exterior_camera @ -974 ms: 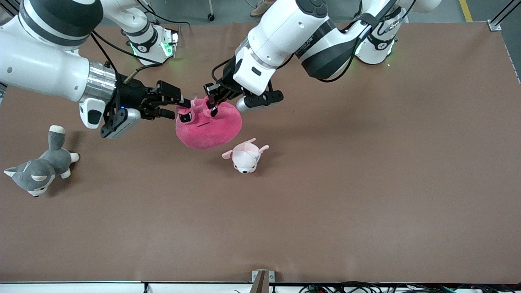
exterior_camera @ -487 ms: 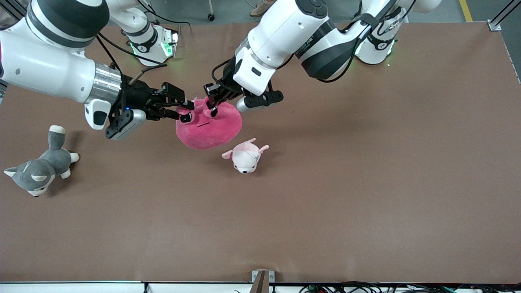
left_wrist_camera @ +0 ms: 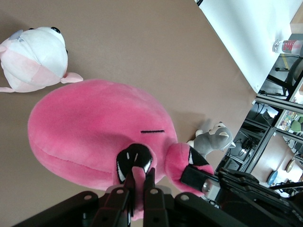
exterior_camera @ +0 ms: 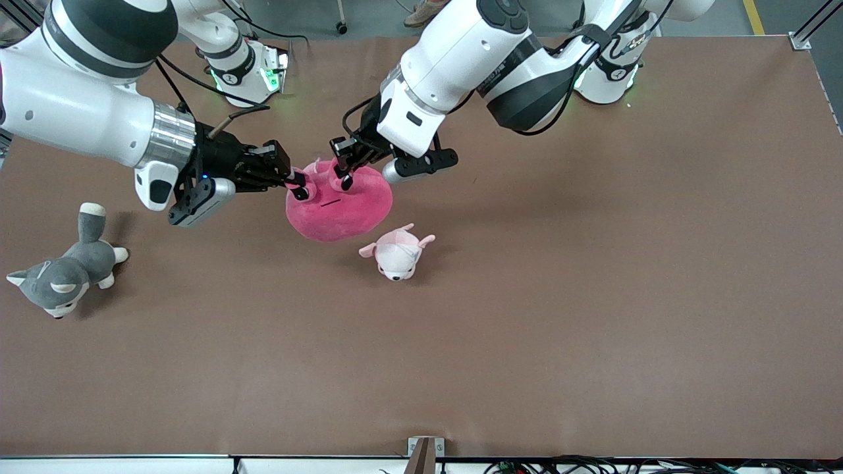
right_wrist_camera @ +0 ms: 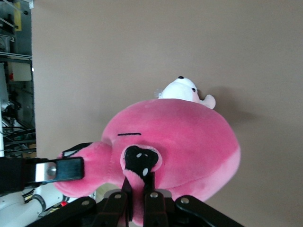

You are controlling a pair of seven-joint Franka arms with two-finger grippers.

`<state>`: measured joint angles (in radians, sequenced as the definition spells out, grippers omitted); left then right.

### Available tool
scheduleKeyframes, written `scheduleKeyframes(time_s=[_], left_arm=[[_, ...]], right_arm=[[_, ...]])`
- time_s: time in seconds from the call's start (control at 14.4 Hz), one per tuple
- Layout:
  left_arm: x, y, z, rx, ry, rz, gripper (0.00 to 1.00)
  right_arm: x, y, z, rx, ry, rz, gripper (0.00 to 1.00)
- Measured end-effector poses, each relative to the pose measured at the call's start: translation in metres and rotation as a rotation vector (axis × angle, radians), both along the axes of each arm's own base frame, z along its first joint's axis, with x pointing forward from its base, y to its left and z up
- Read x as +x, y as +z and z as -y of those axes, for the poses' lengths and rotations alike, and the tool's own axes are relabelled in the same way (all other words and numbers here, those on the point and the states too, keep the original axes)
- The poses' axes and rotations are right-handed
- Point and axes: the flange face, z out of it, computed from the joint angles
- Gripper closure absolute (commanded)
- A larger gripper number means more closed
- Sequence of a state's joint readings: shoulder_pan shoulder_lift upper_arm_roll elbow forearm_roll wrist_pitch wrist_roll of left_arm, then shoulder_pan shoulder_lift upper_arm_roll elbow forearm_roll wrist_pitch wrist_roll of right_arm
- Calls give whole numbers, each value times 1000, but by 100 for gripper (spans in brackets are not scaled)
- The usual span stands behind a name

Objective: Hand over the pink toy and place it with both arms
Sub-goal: 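Close the right gripper on the pink toy beside the left gripper, then open the left gripper while the right gripper carries the pink toy away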

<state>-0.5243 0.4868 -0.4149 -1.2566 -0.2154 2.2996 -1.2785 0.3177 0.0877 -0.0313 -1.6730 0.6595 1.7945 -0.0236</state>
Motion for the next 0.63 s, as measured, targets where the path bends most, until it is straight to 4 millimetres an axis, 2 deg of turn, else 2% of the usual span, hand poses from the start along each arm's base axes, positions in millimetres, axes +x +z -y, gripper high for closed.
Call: scheduleKeyframes(time_s=[0.07,0.14,0.28,0.63], left_arm=[[0,0,0,0,0,0,81],[0,0,0,0,1,-1,64],[0,0,0,-1,4,-3,0],[-4,-3,3,30,-5,12,0]], right_arm=[[0,0,0,-4,1,1,99],[0,0,0,-6,2,2,100],[0,1,0,-8,3,4,100],[-1,7,4,-14,20,-10,100]])
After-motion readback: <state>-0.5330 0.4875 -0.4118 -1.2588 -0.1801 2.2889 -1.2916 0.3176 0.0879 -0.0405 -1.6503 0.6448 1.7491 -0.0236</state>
